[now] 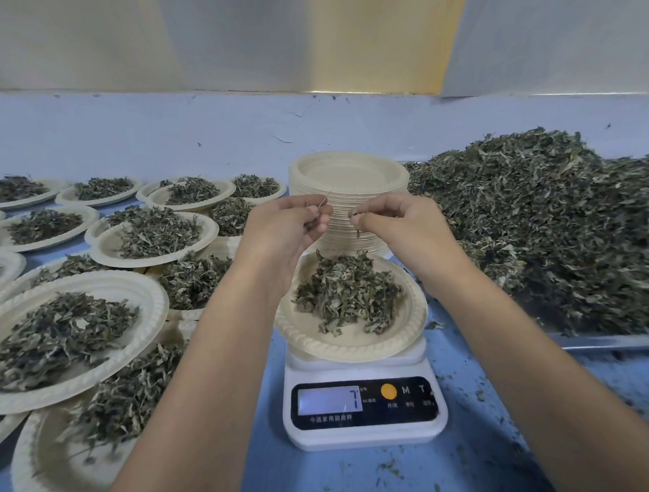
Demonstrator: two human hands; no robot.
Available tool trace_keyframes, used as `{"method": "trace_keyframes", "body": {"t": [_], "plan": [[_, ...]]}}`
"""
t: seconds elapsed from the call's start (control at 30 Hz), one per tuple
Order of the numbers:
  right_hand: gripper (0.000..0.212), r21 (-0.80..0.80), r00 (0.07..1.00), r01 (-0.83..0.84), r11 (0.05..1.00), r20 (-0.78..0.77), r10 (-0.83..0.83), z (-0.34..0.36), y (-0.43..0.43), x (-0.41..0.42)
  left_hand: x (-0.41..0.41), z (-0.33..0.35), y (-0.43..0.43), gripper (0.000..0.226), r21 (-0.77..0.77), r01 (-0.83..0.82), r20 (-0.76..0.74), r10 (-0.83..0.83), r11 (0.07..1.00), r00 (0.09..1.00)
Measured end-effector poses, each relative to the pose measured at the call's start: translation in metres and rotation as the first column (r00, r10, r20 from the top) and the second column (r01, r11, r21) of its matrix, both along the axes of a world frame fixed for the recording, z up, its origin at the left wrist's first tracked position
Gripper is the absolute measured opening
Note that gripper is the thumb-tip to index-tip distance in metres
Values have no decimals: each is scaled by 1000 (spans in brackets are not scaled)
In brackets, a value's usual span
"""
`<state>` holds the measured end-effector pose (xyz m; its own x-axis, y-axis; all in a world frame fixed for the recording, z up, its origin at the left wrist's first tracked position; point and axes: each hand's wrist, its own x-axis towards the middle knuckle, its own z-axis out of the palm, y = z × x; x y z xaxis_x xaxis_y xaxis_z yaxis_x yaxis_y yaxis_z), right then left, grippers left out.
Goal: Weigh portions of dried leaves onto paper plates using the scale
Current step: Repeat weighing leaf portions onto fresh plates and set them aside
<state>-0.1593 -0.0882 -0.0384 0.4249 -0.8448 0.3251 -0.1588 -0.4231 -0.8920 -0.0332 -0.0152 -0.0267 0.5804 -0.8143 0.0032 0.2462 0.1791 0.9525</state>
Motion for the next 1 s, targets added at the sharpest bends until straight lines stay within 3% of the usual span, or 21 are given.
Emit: {"method": "trace_keyframes", "body": {"t": [0.43, 0.57, 0.73, 0.9, 1.0], "plan": [[13, 89, 1000, -13, 996, 9, 12, 3, 5, -1, -8, 2, -3, 20, -15, 38, -60, -39, 999, 997], [11, 302, 969, -113, 947, 244, 38, 6, 5, 0, -25, 4, -8, 20, -91, 38, -224, -58, 995, 973], [14, 454, 819, -268, 850, 572, -47, 9, -1, -8, -52, 16, -28, 22, -176, 38, -385, -104, 984, 917], [16, 502, 703, -232, 833, 678, -212, 13, -17, -33, -93, 18, -57, 24, -155, 49, -319, -97, 987, 943], [21, 562, 671, -126, 818, 655, -347, 11, -27, -51, -121, 9, -81, 18, -82, 93, -313, -114, 992, 943]]}}
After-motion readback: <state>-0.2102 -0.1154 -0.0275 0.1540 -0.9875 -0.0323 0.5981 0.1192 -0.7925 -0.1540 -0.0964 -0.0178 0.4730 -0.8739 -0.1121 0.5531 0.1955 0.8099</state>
